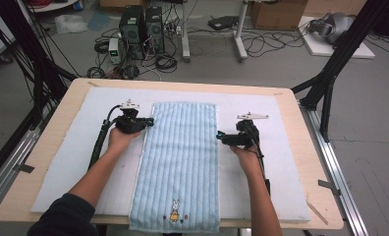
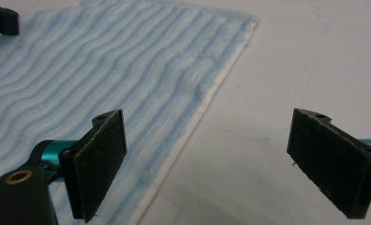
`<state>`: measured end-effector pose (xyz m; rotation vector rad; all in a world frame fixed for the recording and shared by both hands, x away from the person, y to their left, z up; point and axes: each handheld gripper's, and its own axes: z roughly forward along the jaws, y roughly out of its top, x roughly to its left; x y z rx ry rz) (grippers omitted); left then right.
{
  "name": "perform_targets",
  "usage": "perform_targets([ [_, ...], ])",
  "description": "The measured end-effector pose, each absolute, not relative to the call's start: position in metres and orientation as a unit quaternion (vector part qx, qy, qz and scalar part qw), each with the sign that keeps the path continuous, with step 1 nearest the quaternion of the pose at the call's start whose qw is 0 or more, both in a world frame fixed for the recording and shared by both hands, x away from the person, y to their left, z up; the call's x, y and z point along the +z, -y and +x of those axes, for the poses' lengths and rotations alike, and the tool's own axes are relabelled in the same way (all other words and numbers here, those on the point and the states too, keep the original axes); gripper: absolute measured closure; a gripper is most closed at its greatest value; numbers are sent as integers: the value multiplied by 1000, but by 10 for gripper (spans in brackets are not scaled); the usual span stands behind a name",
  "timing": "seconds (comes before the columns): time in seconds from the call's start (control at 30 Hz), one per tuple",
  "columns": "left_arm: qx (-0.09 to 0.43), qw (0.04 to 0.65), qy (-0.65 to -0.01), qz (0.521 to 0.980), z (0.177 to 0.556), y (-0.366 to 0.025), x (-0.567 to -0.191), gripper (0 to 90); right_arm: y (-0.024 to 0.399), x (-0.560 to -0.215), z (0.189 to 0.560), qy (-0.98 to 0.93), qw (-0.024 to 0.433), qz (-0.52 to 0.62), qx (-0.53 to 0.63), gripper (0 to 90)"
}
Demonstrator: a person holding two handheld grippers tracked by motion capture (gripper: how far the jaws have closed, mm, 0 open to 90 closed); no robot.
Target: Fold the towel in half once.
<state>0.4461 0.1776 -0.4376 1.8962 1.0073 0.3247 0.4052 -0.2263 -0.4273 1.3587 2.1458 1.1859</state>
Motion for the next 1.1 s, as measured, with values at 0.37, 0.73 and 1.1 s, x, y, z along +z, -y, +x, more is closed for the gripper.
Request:
perform_targets([
  [0.37, 126, 465, -416, 771, 447, -180, -440, 865, 182, -442, 447, -802, 155, 464, 342, 505],
  [0.73, 159, 483, -435, 743, 452, -179, -438, 872, 171, -437, 455, -807, 208, 449, 321, 853],
  [1.1, 130, 492, -426, 748, 446, -188, -433, 870, 178, -427, 447, -791, 199, 439, 378, 850],
])
